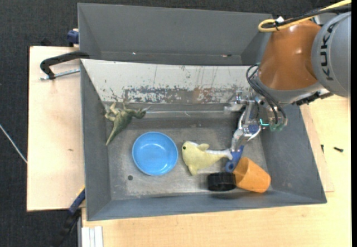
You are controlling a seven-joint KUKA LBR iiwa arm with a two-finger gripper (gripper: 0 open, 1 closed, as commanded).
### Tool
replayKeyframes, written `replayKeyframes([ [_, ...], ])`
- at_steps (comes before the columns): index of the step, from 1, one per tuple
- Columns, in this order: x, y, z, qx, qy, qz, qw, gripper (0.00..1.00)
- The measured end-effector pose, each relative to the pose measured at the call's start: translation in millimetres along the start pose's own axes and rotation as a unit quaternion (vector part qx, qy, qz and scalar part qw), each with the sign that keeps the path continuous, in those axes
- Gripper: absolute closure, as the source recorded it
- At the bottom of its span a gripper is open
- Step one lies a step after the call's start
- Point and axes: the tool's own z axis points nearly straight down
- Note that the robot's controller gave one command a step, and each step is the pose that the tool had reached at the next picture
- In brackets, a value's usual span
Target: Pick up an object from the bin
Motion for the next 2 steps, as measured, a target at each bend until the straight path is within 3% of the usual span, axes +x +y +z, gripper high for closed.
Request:
replayKeyframes([
  [1,23.6,21.0,74.4,0.001,-0.0087,-0.048,0.9988,0.00],
  [2,18.0,1.5,44.1,0.002,-0.0073,-0.143,0.9897,0.00],
])
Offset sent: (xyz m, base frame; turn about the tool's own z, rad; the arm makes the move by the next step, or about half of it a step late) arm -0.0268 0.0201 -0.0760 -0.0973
